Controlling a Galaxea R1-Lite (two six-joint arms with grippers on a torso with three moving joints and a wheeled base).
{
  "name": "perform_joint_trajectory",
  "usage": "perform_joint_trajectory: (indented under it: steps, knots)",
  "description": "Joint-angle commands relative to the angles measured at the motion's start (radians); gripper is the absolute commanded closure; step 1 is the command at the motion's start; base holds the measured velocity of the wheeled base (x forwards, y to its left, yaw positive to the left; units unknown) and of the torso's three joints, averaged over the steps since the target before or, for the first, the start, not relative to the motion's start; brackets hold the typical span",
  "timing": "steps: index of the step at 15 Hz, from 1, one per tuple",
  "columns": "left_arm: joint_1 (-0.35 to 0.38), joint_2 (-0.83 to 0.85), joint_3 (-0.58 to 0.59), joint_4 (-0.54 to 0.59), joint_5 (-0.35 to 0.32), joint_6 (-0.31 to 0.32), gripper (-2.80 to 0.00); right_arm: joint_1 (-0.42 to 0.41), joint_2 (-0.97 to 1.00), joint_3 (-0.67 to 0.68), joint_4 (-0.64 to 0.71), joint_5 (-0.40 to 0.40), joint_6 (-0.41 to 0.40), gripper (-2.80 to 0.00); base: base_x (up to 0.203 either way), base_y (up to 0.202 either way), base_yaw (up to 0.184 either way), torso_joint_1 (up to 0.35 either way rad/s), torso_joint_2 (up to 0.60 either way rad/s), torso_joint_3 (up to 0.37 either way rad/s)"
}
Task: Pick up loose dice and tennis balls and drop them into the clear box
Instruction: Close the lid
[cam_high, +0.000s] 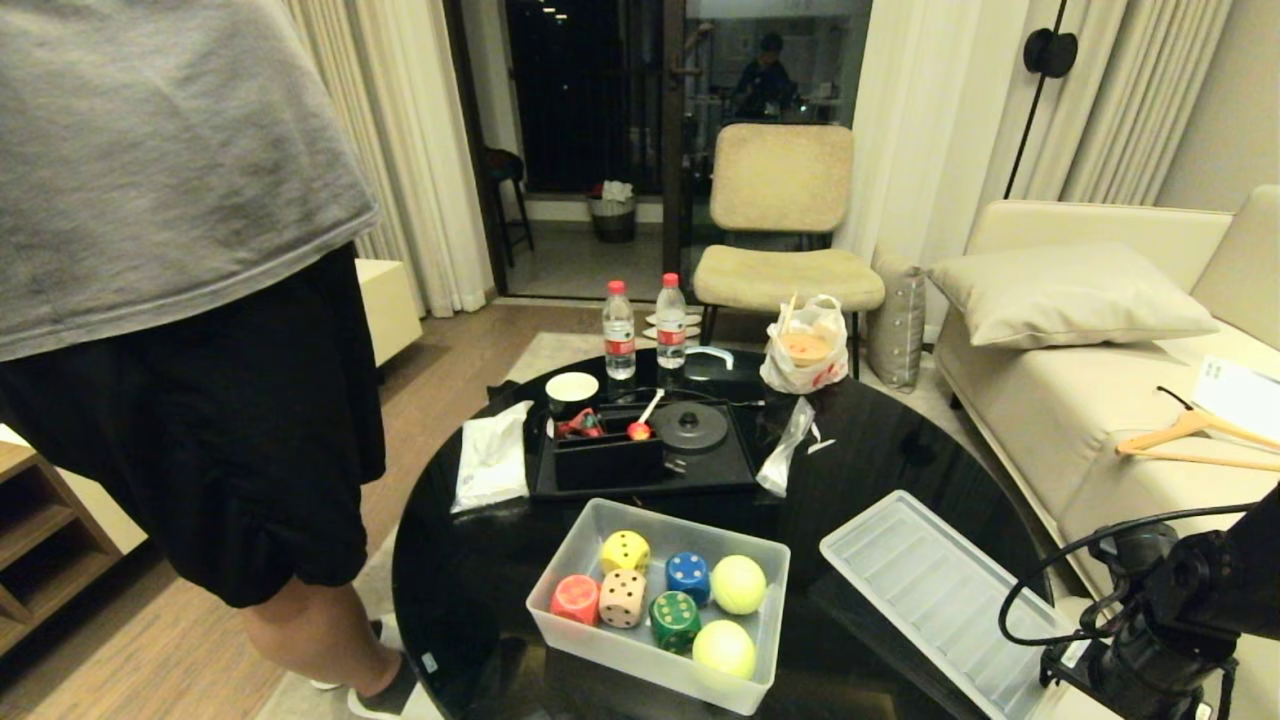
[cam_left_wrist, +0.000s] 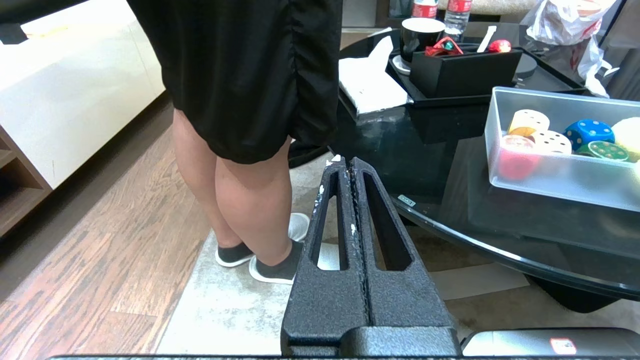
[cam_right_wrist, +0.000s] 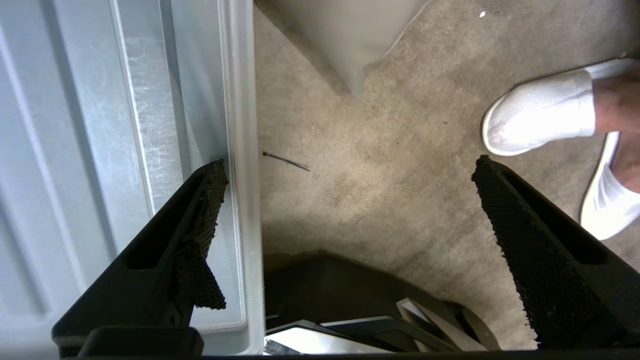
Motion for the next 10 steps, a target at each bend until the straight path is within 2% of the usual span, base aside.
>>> perform_joint_trajectory:
  steps: [1,10]
  knots:
    - [0.000,0.001,0.002,0.000,0.000,-0.001,0.00,0.002,0.006,0.000,0.001,0.001,0.003,0.00,0.000,0.000,0.000,0.000,0.00,0.000]
    - [0.002,0.001,0.002,0.000,0.000,0.002,0.00,0.016,-0.005,-0.045,-0.002,0.033,0.008,0.00,0.000,0.000,0.000,0.000,0.00,0.000]
